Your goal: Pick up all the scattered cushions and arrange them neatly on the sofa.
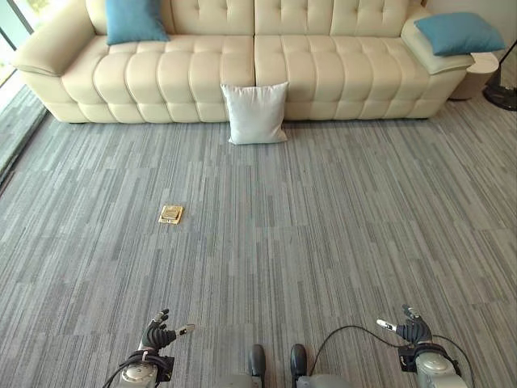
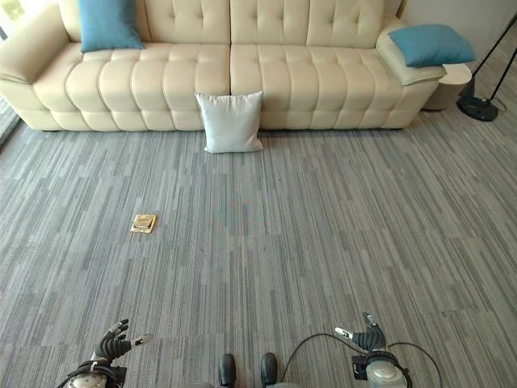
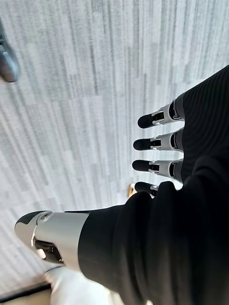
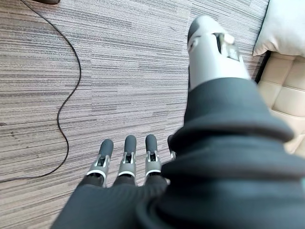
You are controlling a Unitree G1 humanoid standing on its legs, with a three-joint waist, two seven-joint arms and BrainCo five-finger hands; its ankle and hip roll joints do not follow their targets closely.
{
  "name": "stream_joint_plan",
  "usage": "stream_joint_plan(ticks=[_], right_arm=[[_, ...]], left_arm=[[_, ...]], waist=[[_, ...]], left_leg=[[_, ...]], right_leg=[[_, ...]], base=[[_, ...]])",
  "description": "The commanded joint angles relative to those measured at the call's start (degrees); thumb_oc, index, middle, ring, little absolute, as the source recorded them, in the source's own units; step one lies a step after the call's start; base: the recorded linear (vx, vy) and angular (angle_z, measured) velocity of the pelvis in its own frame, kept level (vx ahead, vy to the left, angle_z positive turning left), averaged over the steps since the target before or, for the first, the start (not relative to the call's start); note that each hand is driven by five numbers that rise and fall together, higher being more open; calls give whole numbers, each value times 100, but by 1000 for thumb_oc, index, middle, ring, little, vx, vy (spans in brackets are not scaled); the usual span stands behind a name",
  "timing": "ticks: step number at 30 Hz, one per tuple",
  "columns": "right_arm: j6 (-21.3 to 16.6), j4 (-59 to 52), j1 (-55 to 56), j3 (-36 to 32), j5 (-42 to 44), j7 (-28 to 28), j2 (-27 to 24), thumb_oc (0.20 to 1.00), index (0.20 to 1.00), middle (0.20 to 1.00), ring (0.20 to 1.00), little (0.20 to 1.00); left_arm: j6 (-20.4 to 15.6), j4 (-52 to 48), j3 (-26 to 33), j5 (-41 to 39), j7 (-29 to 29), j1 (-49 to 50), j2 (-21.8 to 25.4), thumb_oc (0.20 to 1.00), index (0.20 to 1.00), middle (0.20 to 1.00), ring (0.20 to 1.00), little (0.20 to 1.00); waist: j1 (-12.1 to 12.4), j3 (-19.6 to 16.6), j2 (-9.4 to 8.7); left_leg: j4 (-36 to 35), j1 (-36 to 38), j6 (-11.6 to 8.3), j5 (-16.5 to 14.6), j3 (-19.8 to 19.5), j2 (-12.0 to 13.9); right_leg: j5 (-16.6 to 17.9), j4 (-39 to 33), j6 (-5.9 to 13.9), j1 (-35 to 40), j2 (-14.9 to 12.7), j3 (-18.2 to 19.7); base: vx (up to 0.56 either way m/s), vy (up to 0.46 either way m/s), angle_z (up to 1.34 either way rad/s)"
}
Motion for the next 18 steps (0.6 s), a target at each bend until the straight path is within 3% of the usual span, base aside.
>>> stream_joint_plan(ticks=[1,4,6,9,11,12,14,17,18], right_arm=[[-133,-287,-69,122,-45,-77,-133,1000,1000,1000,1000,1000],[-135,-369,-52,136,-155,-81,-227,1000,1000,1000,1000,1000],[-108,-396,29,142,-198,-102,-264,1000,1000,1000,1000,1000],[-61,-382,120,99,-246,-120,-278,1000,1000,1000,1000,1000],[-75,-469,324,31,-251,-58,-276,1000,1000,1000,1000,1000],[-116,-423,345,48,-219,-37,-265,1000,1000,1000,1000,1000],[-150,-323,281,-5,-159,1,-238,1000,1000,1000,1000,1000],[-206,-303,197,-16,-49,7,-307,1000,1000,1000,1000,1000],[-191,-247,153,-30,-41,-6,-337,1000,1000,1000,1000,1000]], left_arm=[[-205,-206,128,-66,133,6,242,1000,1000,1000,1000,1000],[-215,-138,72,7,118,-54,176,1000,1000,1000,1000,1000],[-210,-44,5,-3,160,-164,73,1000,1000,1000,1000,1000],[-212,-57,-51,34,172,-234,37,1000,1000,1000,1000,1000],[-253,-113,-108,56,141,-226,-18,1000,1000,1000,1000,1000],[-252,-27,-150,5,139,-251,-71,1000,1000,1000,1000,1000],[-265,47,-151,-124,77,-278,-117,1000,1000,1000,1000,1000],[-239,31,-169,-194,-3,-260,-89,1000,1000,1000,1000,1000],[-223,62,-183,-184,-12,-294,-85,1000,1000,1000,1000,1000]], waist=[[29,-71,-140],[-95,38,-25],[-299,86,-19],[-429,91,-20],[-522,-14,-25],[-538,-62,35],[-603,-117,71],[-597,-22,-5],[-555,33,-55]], left_leg=[[849,164,-73,-1126,-704,-128],[703,690,-115,-1228,-818,-96],[520,1218,-192,-1347,-1129,-120],[441,1497,-270,-1412,-1316,-81],[487,1720,-416,-1482,-1449,-1],[690,1659,-540,-1298,-1429,109],[1519,1250,-906,-591,-1136,295],[3114,433,-959,89,-626,514],[3446,124,-921,64,-440,594]], right_leg=[[481,778,344,-374,-363,23],[424,385,238,-714,-413,-433],[665,-446,309,-1031,-281,-635],[829,-773,375,-1178,-179,-558],[977,-882,263,-1040,-229,-570],[949,-795,151,-961,-146,-540],[850,-734,27,-768,-178,-600],[501,-749,-307,-378,-145,-595],[391,-754,-358,-241,-198,-583]], base=[[226,106,-5],[328,21,10],[551,-90,39],[436,-137,76],[482,-254,60],[341,-252,72],[293,-256,96],[271,-228,16],[302,-216,-22]])
